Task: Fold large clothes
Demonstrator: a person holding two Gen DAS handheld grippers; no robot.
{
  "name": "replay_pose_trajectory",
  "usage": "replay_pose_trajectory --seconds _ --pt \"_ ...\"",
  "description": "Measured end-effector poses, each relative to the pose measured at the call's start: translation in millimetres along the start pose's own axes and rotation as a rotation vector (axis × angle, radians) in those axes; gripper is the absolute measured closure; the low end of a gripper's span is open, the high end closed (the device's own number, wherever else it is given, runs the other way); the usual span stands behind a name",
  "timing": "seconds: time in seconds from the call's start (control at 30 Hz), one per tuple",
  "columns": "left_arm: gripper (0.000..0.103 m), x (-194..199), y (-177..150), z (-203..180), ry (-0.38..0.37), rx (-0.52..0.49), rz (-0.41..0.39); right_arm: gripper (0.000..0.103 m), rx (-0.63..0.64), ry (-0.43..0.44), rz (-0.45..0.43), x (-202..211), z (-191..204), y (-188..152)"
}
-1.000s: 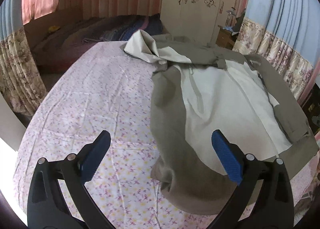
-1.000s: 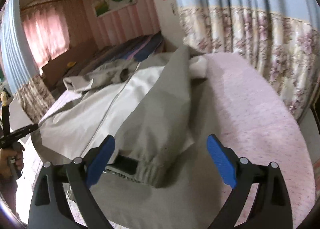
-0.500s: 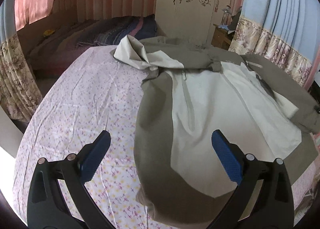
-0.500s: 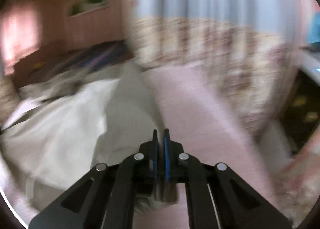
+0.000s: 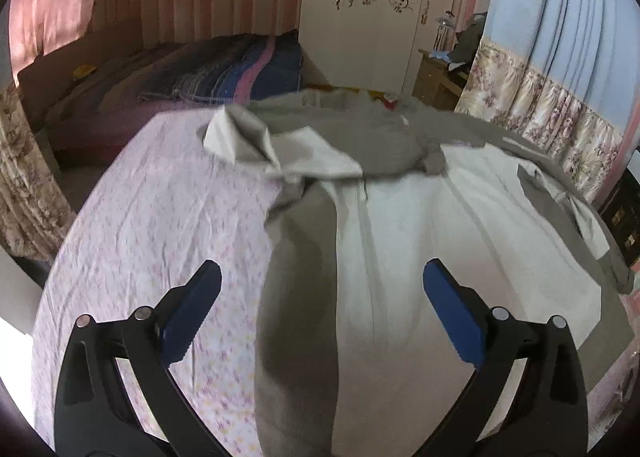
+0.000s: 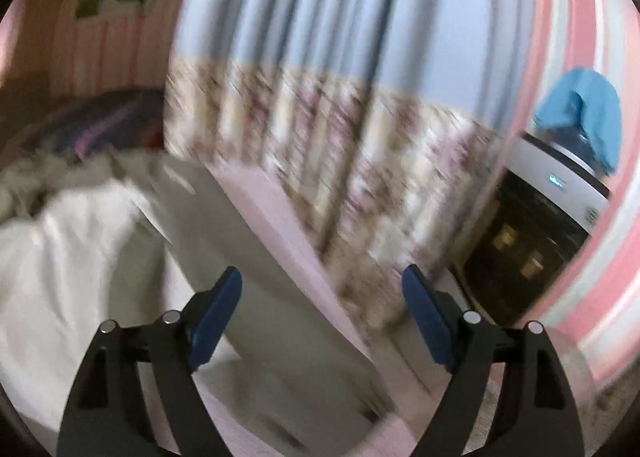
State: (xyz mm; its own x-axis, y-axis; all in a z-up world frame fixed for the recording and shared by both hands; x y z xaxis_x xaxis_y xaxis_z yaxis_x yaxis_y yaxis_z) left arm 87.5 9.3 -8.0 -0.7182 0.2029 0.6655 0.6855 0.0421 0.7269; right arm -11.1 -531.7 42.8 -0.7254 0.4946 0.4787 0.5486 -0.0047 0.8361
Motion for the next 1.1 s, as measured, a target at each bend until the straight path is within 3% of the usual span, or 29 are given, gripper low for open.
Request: replay_pose_trajectory --seconds 0.17,0.33,0.43,0.53,0.8,0.87,1.1 --pt "0.003 -2.8 39.8 -2.6 0.009 -0.022 -0.052 0.02 -0.094 0.256 -0.038 -10.8 46.7 50.9" --pt "0.003 -16.8 72.8 1.2 0.021 -0.01 -0.081 0.019 -0.13 0.419 -0.061 -8.1 116.1 77.1" --pt "0.003 -33.6 83.9 4.2 0.021 0.01 -0.079 0.019 -0.132 0.536 -0.03 -17.9 180.6 80.9" --pt "0.003 -49.2 87.0 8.5 0.019 0.027 -0.081 0.019 -0.054 0.627 0.023 -32.0 261.2 81.0" --pt "0.003 -90.2 73.9 22.8 0.06 0.048 -0.059 0.023 0.066 0.667 0.063 -78.7 384.5 73.8" --pt "0.003 -94.7 71.0 26.9 0.062 0.05 -0.053 0.033 0.074 0.661 0.084 -85.9 395.1 68.9" --pt "0.003 -108.3 73.7 51.2 0.075 0.067 -0.041 0.036 0.074 0.695 0.141 -113.0 424.3 66.4"
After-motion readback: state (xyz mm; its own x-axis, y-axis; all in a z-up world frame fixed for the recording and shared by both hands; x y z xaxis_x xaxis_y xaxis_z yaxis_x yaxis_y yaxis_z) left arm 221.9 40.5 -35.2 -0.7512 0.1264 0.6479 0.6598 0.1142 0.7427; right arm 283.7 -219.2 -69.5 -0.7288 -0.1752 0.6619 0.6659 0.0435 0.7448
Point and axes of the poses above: each gripper's, at about its wrist camera, not at the fingertips, and x roughly against the way its jaws point, z to its left, y to its top, the point moved 3 cm from there along -x, roughly the way its jaws point, and after that the axes turned 5 degrees about x, right-handed, at the moved point
